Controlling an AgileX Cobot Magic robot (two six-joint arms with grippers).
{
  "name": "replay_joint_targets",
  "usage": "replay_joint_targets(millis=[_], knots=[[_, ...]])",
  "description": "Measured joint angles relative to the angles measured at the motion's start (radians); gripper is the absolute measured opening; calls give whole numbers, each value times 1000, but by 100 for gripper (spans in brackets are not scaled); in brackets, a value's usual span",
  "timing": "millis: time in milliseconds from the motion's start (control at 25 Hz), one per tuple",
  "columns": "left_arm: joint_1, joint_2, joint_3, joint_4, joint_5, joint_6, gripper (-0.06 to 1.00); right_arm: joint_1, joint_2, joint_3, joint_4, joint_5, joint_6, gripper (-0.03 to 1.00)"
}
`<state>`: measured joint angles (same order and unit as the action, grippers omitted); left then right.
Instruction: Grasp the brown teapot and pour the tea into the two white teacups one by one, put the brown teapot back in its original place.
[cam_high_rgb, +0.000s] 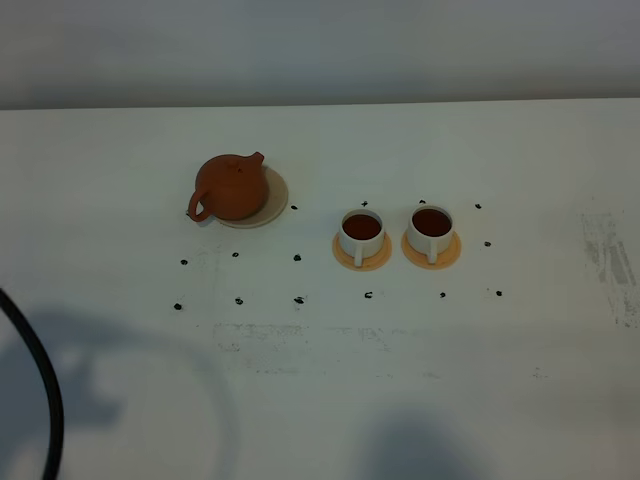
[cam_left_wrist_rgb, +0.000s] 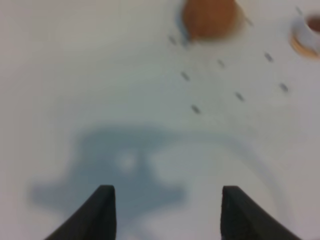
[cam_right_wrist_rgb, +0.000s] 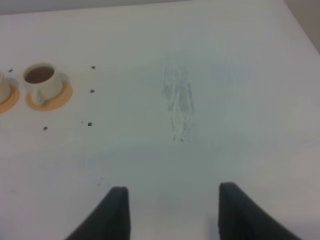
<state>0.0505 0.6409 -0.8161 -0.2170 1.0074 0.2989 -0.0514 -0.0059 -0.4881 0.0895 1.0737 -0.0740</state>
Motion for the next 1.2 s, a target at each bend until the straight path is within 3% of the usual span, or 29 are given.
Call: replay_joint_targets(millis=[120,400,680,840,1040,1200], knots=[[-1,-22,1,-26,105,-4,45,0,0,0,0,0,0,43],[-1,-218,31,23,130,-124,45,0,0,0,0,0,0,43],[-2,-435,266,70,-35,-174,45,0,0,0,0,0,0,43],[-13,-464,290,89,-67,-175,45,0,0,0,0,0,0,43],[-21,-501,290,110,-66,-175,45,0,0,0,0,0,0,43],[-22,-544,290,115,44,-231,45,0,0,0,0,0,0,43]])
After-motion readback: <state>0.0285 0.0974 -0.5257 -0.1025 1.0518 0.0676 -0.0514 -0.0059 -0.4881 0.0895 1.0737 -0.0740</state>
